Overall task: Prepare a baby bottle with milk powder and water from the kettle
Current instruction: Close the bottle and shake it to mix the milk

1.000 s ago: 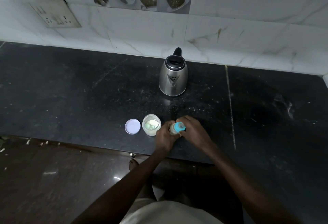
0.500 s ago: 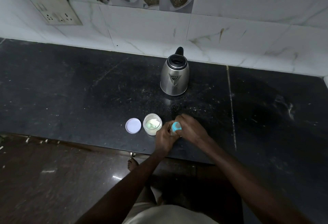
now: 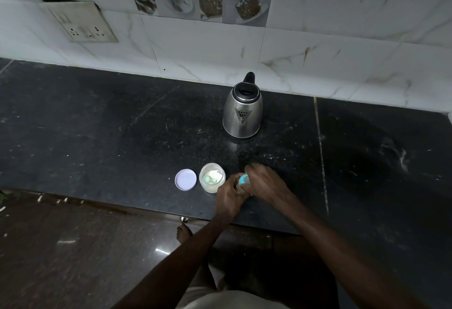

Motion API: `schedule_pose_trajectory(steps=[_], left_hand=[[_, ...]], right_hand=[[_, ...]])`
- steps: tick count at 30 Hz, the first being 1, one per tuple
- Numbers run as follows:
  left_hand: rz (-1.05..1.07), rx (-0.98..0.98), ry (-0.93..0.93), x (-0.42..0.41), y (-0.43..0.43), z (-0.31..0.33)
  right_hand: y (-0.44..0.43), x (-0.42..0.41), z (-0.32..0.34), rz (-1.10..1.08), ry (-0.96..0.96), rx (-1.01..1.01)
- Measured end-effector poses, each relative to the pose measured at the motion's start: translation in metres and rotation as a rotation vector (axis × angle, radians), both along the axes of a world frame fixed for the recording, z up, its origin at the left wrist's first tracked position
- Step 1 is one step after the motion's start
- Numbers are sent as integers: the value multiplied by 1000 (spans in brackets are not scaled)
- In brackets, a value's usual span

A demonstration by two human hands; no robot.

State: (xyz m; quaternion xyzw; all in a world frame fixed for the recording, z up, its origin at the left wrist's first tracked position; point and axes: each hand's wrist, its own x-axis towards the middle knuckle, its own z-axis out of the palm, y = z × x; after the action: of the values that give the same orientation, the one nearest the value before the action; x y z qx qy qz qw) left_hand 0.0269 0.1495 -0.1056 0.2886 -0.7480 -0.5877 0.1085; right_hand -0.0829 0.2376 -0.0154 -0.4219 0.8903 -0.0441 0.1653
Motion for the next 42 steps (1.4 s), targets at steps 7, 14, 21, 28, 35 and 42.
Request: schedule_pose_trajectory(steps=[7,14,21,28,35,42], left_hand=[[-1,-40,-18,-2,0,-2],[-13,-33,-13,-1,-1,1],[-5,-47,-34,-2,0,-1],[-10,-30,8,-1,0,-1],[-4,-61,0,-2,1,-2],[1,-81,27,-2,1,-4]], right_hand=[[-5,-2,10,66,-12,37],[-4,2,16,-3,65,134],[4,11,16,99,-56,34],[4,11,12,33,45,78],[4,15,10,40,31,53],[-6,16,11,2,76,83]])
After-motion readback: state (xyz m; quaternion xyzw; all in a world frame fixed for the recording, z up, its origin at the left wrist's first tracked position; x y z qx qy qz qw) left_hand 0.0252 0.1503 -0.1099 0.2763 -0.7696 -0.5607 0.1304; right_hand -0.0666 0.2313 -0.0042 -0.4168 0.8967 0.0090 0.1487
